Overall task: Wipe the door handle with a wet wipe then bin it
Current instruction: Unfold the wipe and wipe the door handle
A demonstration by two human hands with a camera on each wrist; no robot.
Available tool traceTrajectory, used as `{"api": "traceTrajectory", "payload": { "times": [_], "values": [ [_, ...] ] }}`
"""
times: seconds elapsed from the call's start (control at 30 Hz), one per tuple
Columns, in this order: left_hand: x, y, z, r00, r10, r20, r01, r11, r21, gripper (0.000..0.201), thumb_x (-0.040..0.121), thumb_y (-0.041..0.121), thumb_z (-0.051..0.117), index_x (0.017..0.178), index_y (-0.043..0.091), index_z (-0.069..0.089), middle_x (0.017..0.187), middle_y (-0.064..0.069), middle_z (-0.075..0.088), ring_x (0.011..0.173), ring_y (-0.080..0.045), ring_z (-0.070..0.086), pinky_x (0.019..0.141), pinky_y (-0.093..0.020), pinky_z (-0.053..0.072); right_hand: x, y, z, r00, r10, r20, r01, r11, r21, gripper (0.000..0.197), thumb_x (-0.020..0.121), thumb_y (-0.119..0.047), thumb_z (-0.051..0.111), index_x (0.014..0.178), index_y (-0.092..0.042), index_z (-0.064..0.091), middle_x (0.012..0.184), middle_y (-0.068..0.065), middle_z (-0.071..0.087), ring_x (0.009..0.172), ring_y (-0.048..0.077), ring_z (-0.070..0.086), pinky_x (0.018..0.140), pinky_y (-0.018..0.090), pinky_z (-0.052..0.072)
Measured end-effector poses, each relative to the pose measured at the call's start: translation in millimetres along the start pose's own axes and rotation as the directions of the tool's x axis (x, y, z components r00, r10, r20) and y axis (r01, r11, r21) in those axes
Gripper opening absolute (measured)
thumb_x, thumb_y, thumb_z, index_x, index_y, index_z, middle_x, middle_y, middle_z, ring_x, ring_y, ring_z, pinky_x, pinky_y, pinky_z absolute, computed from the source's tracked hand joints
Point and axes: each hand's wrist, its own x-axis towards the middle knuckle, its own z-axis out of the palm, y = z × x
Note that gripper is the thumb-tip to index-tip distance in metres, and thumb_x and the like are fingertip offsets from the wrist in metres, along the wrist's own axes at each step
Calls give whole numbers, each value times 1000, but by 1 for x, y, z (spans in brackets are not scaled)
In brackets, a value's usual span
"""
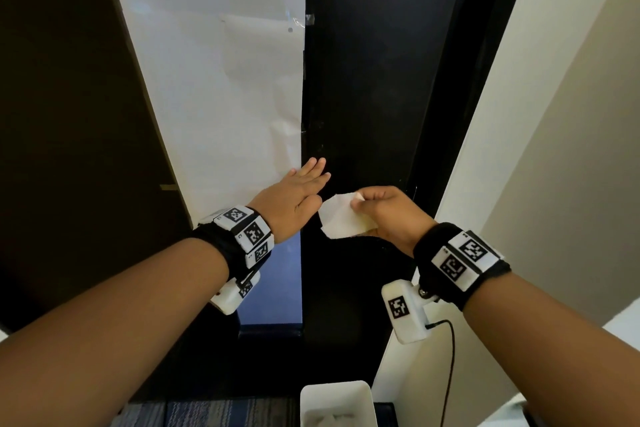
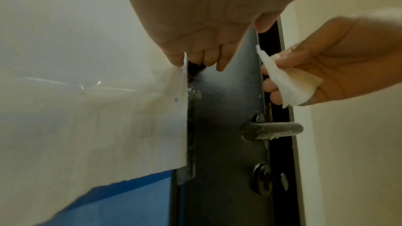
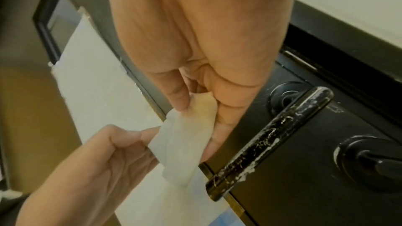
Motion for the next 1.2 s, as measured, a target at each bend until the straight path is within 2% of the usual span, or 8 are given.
{"api": "traceTrajectory", "payload": {
  "times": [0.1,0.23,0.57,0.73,0.93,1.0,1.1,1.2],
  "values": [
    [1,17,2,990,-128,-59,111,968,-223,48,96,23,39,144,17,35,152,-1,33,143,-11,24,117,-32,21,-5,1,-10,1000,21,-11,-19,989,148,24,96,-11,50,111,-2,66,117,21,66,107,32,65,89,41,55],
    [0,38,7,973,-205,-104,136,879,-458,37,89,22,59,125,18,58,117,-3,68,108,-11,62,99,-31,47,-10,2,-14,999,-23,-28,26,988,152,23,96,-9,51,110,-1,67,114,21,67,104,30,66,84,36,56],
    [1,58,8,959,-259,-113,195,895,-401,18,81,18,68,66,14,61,65,-5,61,62,-21,62,65,-37,53,-21,3,-14,986,-138,-90,145,987,65,16,84,-11,69,98,-3,72,100,21,71,90,29,70,86,42,56],
    [3,67,14,900,-437,-10,328,690,-645,12,85,11,62,88,-1,66,81,-19,69,67,-30,71,63,-39,61,-31,4,-5,927,-320,-194,283,939,-198,7,83,-11,71,89,-11,74,80,2,74,73,9,71,67,24,56],
    [6,85,9,840,-533,105,362,404,-840,25,92,14,46,105,1,63,103,-25,64,86,-33,68,70,-42,60,-39,14,11,893,-374,-251,283,900,-333,24,77,-24,77,98,-16,71,88,0,71,79,11,69,76,26,58],
    [7,89,7,847,-510,152,375,370,-850,32,93,18,41,119,4,56,111,-27,62,91,-33,66,73,-41,59,-40,19,11,880,-347,-324,218,902,-374,38,71,-29,82,105,-18,67,88,-3,68,79,9,66,76,22,56],
    [5,96,6,874,-415,254,400,316,-860,38,97,19,35,132,7,42,114,-33,62,97,-37,66,82,-41,55,-36,28,2,864,-262,-429,131,941,-312,22,76,-16,77,97,-17,71,85,0,70,80,12,68,81,31,58],
    [8,91,10,904,-394,164,349,462,-815,40,97,22,36,134,10,42,118,-23,64,108,-32,63,91,-41,52,-29,32,-17,843,-54,-535,60,998,-7,15,82,-4,66,83,-18,73,88,10,72,84,26,71,81,45,59]
  ]
}}
